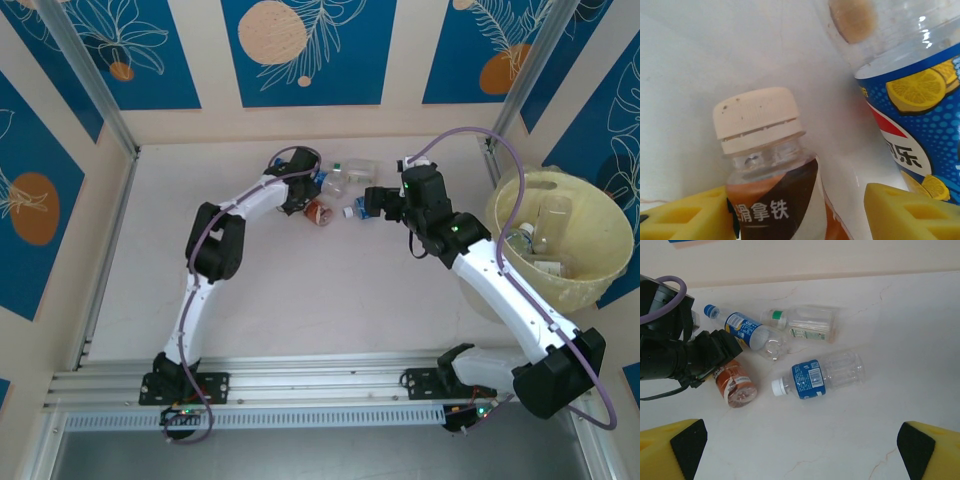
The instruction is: Put the plastic bottles in the bin
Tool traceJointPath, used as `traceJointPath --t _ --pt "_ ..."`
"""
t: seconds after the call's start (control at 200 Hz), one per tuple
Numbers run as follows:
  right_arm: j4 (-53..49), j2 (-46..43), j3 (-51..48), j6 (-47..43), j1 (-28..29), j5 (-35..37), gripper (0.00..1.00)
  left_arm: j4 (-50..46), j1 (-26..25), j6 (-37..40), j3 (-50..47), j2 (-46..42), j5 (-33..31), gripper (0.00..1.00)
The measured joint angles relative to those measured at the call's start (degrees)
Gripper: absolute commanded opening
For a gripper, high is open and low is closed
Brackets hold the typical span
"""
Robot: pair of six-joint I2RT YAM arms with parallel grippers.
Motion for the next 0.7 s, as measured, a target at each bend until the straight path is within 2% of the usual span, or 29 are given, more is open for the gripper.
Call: traceJointPath --t 0.2,0.245,0.375,0.54,0.7 --pt "-0.42 -0.46 -0.44 0.13 0.0 0.22 1.0 5.66 0.02 -0.04 -8.37 -4.15 0.68 0.33" --pt "-0.39 -0.46 -0.44 0.13 0.0 0.22 1.0 7.06 0.0 -0.15 -10.73 -5.6 0.98 0.3" --pt "-0.33 -0.5 -0.76 1.01 -0.17 -0.13 1.0 9.73 0.0 1.29 -16.85 -9.25 1.51 0.29" --pt "0.57 -1.29 -4.85 3.76 -0.22 -4.42 1.0 13.33 0.0 4.59 -24.7 -15.04 3.32 0.32" --pt "2.82 -2.64 -9.42 6.62 -0.2 -9.33 0.99 20.44 -0.22 9.27 -32.11 -23.3 8.41 0.33"
